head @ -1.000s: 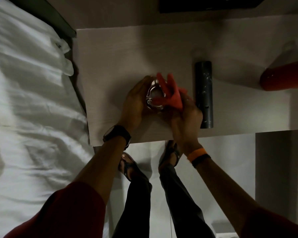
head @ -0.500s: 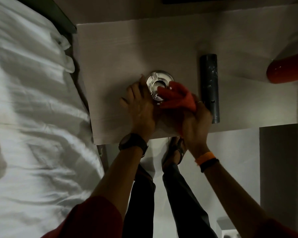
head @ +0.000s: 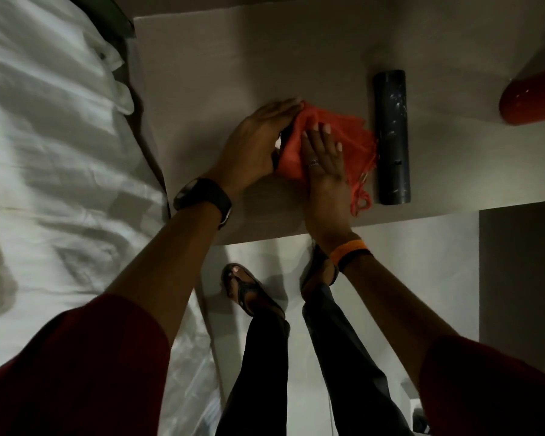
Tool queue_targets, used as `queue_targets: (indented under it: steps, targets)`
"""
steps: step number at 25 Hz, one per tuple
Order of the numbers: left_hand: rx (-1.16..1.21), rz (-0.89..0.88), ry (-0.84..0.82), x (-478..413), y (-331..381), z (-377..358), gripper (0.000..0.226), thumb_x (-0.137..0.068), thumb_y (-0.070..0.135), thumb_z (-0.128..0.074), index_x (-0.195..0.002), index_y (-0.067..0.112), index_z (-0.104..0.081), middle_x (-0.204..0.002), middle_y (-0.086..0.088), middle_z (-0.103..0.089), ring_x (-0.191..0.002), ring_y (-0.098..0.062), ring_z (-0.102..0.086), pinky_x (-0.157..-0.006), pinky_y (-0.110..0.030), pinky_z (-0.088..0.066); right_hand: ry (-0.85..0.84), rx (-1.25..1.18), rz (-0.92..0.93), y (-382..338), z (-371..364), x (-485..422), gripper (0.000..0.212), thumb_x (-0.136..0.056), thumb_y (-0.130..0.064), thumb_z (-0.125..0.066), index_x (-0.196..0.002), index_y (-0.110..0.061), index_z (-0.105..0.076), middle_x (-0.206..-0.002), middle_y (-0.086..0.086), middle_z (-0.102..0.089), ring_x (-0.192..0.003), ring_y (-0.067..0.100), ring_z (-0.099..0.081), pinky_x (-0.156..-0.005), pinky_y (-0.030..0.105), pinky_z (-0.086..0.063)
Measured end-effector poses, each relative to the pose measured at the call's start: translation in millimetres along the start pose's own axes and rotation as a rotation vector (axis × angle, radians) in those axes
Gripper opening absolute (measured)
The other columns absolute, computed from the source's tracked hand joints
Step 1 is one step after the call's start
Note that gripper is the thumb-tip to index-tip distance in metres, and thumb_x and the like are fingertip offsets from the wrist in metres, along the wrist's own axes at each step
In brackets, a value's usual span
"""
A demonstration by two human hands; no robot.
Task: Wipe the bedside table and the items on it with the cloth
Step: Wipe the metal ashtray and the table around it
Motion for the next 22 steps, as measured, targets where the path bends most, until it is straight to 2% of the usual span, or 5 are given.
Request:
queue_targets:
  steps: [6, 10, 15, 18, 22]
  targets:
    - [0.029, 0.106, 0.135, 14, -2, 2, 0.054, -0.099, 0.002, -0.057, -0.151, 0.009, -0.042, -0.159, -0.009, -0.043, -0.149, -0.023, -0.038, -0.122, -0.023, -0.022, -0.014, -0.217, -0.051, -6, -10, 45, 0.050, -0.097, -0.006, -0.052, -0.145, -0.014, -0.041, -0.155, 0.003, -0.037, -0.143, 0.020, -0.038, -0.119, 0.044, -0.034]
    - [0.180, 0.168, 0.179, 22, -2, -5, 0.049, -0.099, 0.009, -0.057, -0.147, 0.009, -0.047, -0.152, -0.015, -0.046, -0.141, -0.027, -0.045, -0.122, -0.040, -0.037, 0.189, -0.610, -0.270, 8, 28, 56, 0.024, -0.088, -0.036, -0.048, -0.106, -0.043, -0.062, -0.095, -0.013, -0.067, -0.087, 0.008, -0.062, -0.078, 0.037, -0.055]
    - [0.320, 0.303, 0.316, 23, -4, -7, 0.048, -0.093, 0.034, -0.067, -0.136, 0.015, -0.058, -0.135, -0.001, -0.052, -0.126, -0.027, -0.052, -0.109, -0.043, -0.048, 0.174, -0.320, -0.109, 0, 29, -5, 0.047, -0.095, -0.016, -0.050, -0.141, -0.017, -0.046, -0.148, 0.006, -0.048, -0.141, 0.028, -0.042, -0.115, 0.056, -0.038]
    - [0.064, 0.202, 0.274, 24, 0, -13, 0.060, -0.094, 0.027, -0.067, -0.149, 0.015, -0.045, -0.142, -0.009, -0.052, -0.124, -0.028, -0.050, -0.109, -0.037, -0.046, 0.036, 0.023, 0.069, -2, 2, -3, 0.046, -0.098, -0.010, -0.050, -0.143, -0.006, -0.043, -0.153, 0.017, -0.042, -0.147, 0.033, -0.030, -0.123, 0.056, -0.022]
    - [0.090, 0.214, 0.332, 28, 1, -17, 0.049, -0.095, 0.017, -0.056, -0.144, 0.012, -0.052, -0.144, -0.013, -0.051, -0.130, -0.034, -0.049, -0.111, -0.047, -0.044, 0.118, -0.126, 0.001, -7, 6, 13, 0.049, -0.094, -0.014, -0.042, -0.142, -0.007, -0.043, -0.151, 0.016, -0.043, -0.145, 0.029, -0.031, -0.120, 0.055, -0.026]
Point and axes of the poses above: each hand's wrist, its own x-axis away from the middle knuckle, its own z-axis out of the back of the hand, y = z × x, the point moved 7 cm from there along -x, towards the middle knuckle
